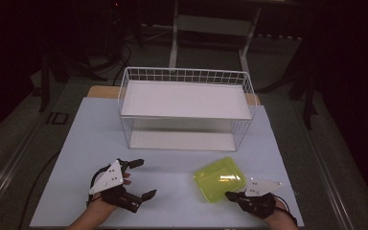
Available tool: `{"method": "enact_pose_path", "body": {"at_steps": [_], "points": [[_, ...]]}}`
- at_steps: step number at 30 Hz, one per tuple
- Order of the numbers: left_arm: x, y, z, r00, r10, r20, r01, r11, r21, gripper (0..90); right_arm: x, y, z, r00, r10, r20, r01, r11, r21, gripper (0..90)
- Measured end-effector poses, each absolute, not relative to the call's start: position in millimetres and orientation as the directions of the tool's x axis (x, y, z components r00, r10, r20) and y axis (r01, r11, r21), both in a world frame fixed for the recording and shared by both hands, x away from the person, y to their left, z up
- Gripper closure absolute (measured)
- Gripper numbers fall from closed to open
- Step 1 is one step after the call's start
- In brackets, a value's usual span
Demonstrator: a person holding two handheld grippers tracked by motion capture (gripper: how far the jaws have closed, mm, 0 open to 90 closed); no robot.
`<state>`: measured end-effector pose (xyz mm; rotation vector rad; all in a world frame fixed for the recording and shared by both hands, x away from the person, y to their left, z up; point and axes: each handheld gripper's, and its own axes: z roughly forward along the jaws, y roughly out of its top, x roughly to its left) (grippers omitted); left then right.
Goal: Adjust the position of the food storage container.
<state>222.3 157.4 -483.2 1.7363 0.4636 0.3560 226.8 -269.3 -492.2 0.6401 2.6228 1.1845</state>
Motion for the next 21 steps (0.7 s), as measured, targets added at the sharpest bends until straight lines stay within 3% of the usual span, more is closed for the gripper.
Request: {"method": "enact_pose_path", "body": {"at_steps": [21], "points": [[220.9,155.3,-483.8,0.875,0.484,-0.012,0.115,-0.184,0.976,1.5,250.8,-239.0,-493.7,-0.903,0.429,-0.009,0.280,0.604,0.746,89.9]]}}
